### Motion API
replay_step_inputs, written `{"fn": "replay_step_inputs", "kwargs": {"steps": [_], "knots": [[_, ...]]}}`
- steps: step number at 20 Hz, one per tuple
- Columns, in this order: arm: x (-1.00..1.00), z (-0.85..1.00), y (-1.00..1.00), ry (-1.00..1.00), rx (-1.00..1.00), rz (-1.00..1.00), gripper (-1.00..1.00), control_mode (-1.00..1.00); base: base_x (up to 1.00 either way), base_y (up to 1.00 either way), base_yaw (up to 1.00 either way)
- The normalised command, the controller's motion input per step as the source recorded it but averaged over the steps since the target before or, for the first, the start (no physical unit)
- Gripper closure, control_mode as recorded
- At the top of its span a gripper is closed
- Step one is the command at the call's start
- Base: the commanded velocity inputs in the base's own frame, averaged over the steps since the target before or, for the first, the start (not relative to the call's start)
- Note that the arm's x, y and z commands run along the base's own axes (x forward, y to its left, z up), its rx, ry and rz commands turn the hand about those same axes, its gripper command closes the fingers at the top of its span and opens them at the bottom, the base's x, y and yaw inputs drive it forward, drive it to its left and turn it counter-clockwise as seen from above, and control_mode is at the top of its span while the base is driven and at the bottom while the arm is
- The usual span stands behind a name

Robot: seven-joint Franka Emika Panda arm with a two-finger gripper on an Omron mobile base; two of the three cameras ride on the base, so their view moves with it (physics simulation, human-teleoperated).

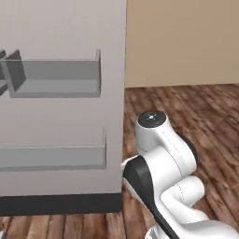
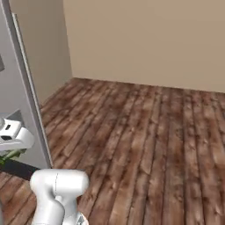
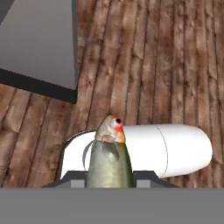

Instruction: Take the fish out of the fridge, briefly rinse it in the sink, and place it on the tray next to the sink.

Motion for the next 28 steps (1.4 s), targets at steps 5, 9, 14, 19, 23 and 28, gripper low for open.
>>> {"fn": "replay_step_inputs", "kwargs": {"steps": [5,9,14,19,23,28], "knots": [[0.00,0.00,0.00,0.00,0.00,0.00,1.00,1.00,-0.18,0.00,-1.00],[0.00,0.00,0.00,0.00,0.00,0.00,1.00,1.00,-0.08,0.00,-1.00],[0.00,0.00,0.00,0.00,0.00,0.00,1.00,1.00,0.00,-0.17,-1.00],[0.00,0.00,0.00,0.00,0.00,0.00,1.00,1.00,0.01,-0.43,-0.99],[0.00,0.00,0.00,0.00,0.00,0.00,1.00,1.00,0.77,-0.49,-0.64],[0.00,0.00,0.00,0.00,0.00,0.00,1.00,1.00,1.00,-0.08,-0.30]]}}
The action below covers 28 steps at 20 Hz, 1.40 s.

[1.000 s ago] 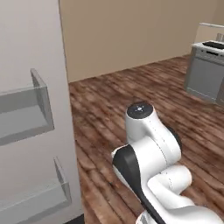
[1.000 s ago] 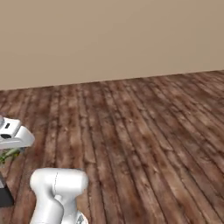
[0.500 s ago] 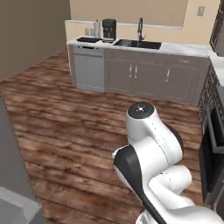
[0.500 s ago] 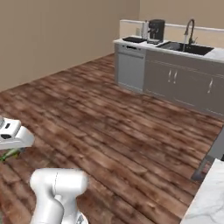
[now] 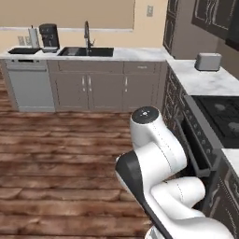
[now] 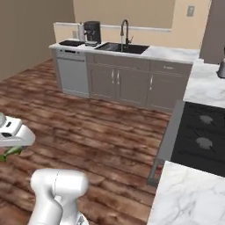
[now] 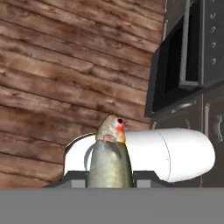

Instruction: Take the fish out of the fridge, briefly rinse it in the sink, and place it on the tray next to the sink.

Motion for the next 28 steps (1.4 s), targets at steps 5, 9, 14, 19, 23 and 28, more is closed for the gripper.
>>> {"fn": "replay_step_inputs", "kwargs": {"steps": [5,9,14,19,23,28], "knots": [[0.00,0.00,0.00,0.00,0.00,0.00,1.00,1.00,1.00,0.17,-0.26],[0.00,0.00,0.00,0.00,0.00,0.00,1.00,1.00,1.00,0.53,-0.24],[0.00,0.00,0.00,0.00,0.00,0.00,1.00,1.00,1.00,0.78,-0.25],[0.00,0.00,0.00,0.00,0.00,0.00,1.00,1.00,1.00,0.84,-0.28],[0.00,0.00,0.00,0.00,0.00,0.00,1.00,1.00,1.00,0.61,-0.28],[0.00,0.00,0.00,0.00,0.00,0.00,1.00,1.00,1.00,0.29,-0.25]]}}
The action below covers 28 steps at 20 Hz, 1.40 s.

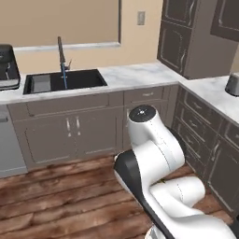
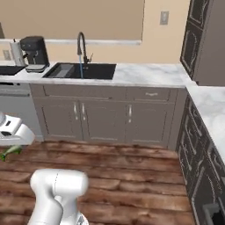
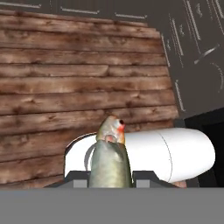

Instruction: Take the fish out of the fridge, briefly rinse it in the sink, and place it on the tray next to the sink.

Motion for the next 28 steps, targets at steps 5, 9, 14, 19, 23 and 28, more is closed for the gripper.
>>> {"fn": "replay_step_inputs", "kwargs": {"steps": [5,9,14,19,23,28], "knots": [[0.00,0.00,0.00,0.00,0.00,0.00,1.00,1.00,1.00,0.01,-0.14],[0.00,0.00,0.00,0.00,0.00,0.00,1.00,1.00,1.00,0.00,-0.11],[0.00,0.00,0.00,0.00,0.00,0.00,1.00,1.00,1.00,0.00,-0.08],[0.00,0.00,0.00,0.00,0.00,0.00,1.00,1.00,1.00,0.00,-0.06],[0.00,0.00,0.00,0.00,0.00,0.00,1.00,1.00,1.00,0.00,-0.03],[0.00,0.00,0.00,0.00,0.00,0.00,1.00,1.00,1.00,0.00,-0.01]]}}
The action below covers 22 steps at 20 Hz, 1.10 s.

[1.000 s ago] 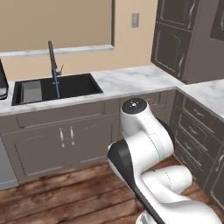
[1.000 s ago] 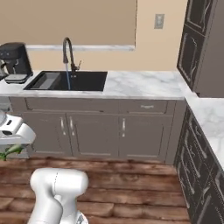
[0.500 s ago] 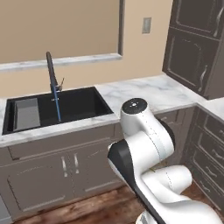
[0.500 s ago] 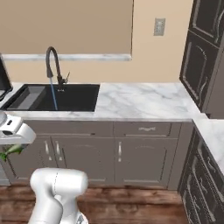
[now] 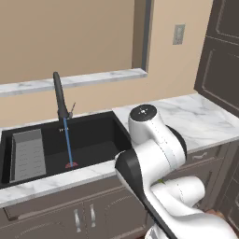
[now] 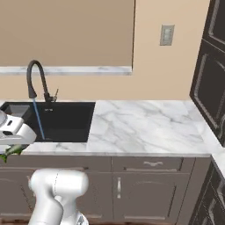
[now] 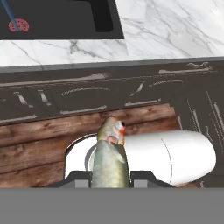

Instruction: Take the fish out of the fridge, briefly rinse it in the sink, and place it on the tray next to the sink.

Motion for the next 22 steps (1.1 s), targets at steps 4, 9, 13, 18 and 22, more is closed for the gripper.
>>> {"fn": "replay_step_inputs", "kwargs": {"steps": [4,9,13,18,22], "knots": [[0.00,0.00,0.00,0.00,0.00,0.00,1.00,1.00,1.00,0.00,0.00],[0.12,-0.04,0.00,0.04,0.04,0.01,1.00,-1.00,0.57,0.03,0.01],[0.90,-0.01,-0.29,0.29,0.38,0.11,1.00,-1.00,0.00,0.00,0.00],[0.78,-0.16,-0.28,0.34,0.59,0.20,1.00,-1.00,0.00,0.00,0.00],[0.43,-0.18,-0.05,0.16,0.45,0.16,1.00,-1.00,0.00,0.00,0.00]]}}
